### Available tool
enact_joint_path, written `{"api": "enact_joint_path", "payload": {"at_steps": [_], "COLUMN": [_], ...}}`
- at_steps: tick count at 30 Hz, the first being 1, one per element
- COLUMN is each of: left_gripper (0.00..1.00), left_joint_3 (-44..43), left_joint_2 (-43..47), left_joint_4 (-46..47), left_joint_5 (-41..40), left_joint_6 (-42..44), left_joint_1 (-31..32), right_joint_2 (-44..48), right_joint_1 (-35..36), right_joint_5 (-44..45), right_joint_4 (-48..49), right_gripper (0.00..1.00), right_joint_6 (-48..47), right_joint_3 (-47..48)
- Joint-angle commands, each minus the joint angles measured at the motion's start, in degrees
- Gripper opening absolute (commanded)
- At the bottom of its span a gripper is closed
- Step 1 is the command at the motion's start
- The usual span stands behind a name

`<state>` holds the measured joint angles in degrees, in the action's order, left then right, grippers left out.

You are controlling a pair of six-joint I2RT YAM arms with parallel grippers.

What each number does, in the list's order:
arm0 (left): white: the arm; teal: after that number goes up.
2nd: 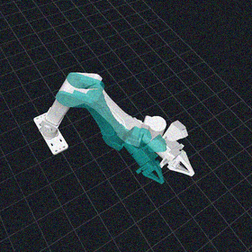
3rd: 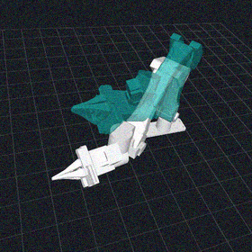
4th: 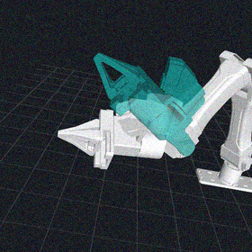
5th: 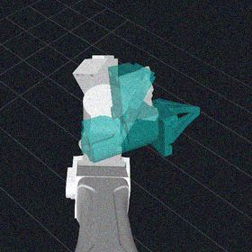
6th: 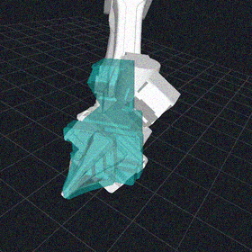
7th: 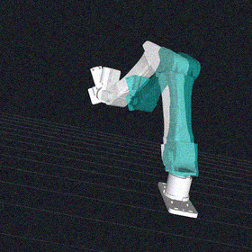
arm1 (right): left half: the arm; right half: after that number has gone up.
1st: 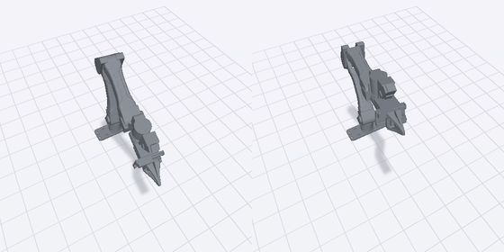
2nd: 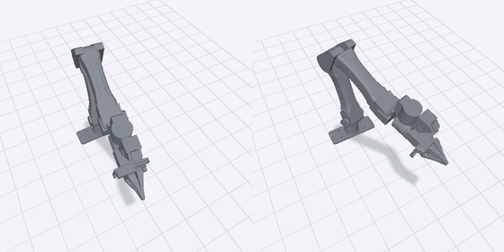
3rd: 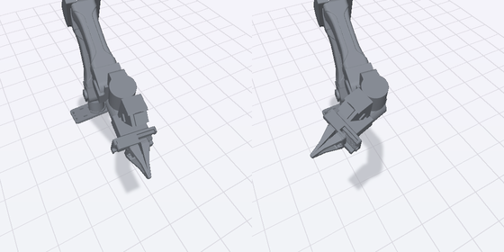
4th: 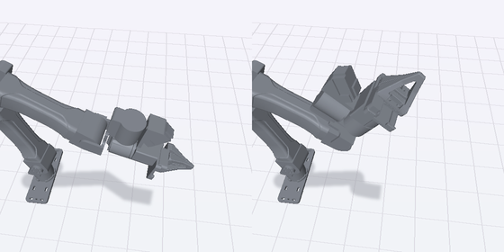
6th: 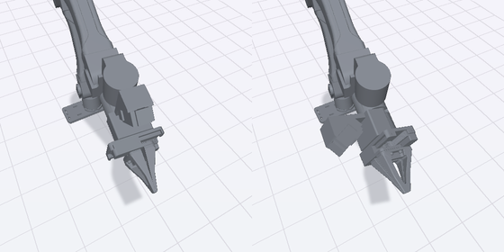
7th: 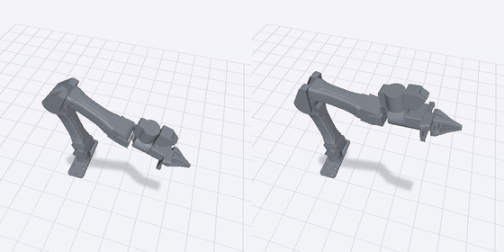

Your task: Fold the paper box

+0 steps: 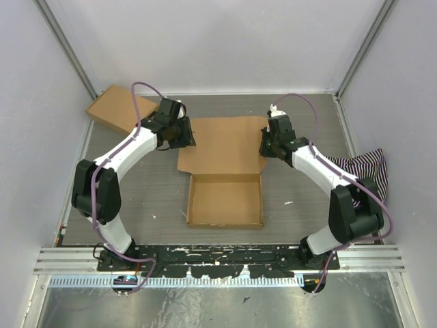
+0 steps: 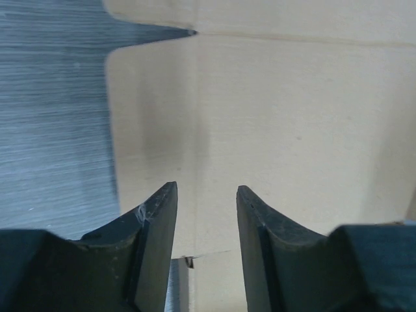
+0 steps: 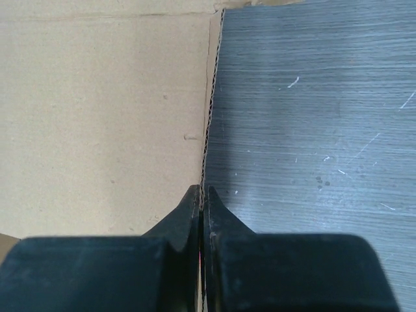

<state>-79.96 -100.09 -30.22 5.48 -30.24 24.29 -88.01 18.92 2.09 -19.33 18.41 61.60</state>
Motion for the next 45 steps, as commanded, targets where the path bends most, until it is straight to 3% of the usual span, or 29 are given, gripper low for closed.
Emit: {"api": "enact_joint_path", "payload": {"at_steps": [1,7,14,24,36,45], "left_gripper": [0.51,0.56,0.55,0.51,0.51,0.56], "left_joint_3": [0.1,2.9,4.4,8.3,9.4,15.2], "left_joint_2": [5.4,12.4,12.9,15.0,14.3,15.8], "left_joint_4": [-0.8,2.1,4.2,5.3,4.6,13.4], "left_joint_5": [-8.0,-12.5,-11.1,-3.5,-8.5,-6.9], "left_joint_6": [2.7,6.7,10.4,9.1,11.3,11.0], "left_joint_1": [-0.4,-0.7,-2.0,-2.4,-2.4,-3.4], "right_joint_2": [7.2,12.5,14.6,20.3,21.4,21.1], "right_joint_1": [0.2,0.3,0.3,0.3,0.3,0.3], "right_joint_5": [0.7,-2.6,-9.7,-7.4,-7.8,-9.0], "right_joint_4": [9.5,25.8,34.6,34.1,33.7,33.6], "right_gripper": [0.01,0.01,0.01,0.01,0.01,0.01], "right_joint_6": [-3.6,-9.1,-13.6,-14.1,-13.9,-13.4], "right_joint_3": [-5.1,-15.1,-19.9,-21.3,-21.6,-21.6]}}
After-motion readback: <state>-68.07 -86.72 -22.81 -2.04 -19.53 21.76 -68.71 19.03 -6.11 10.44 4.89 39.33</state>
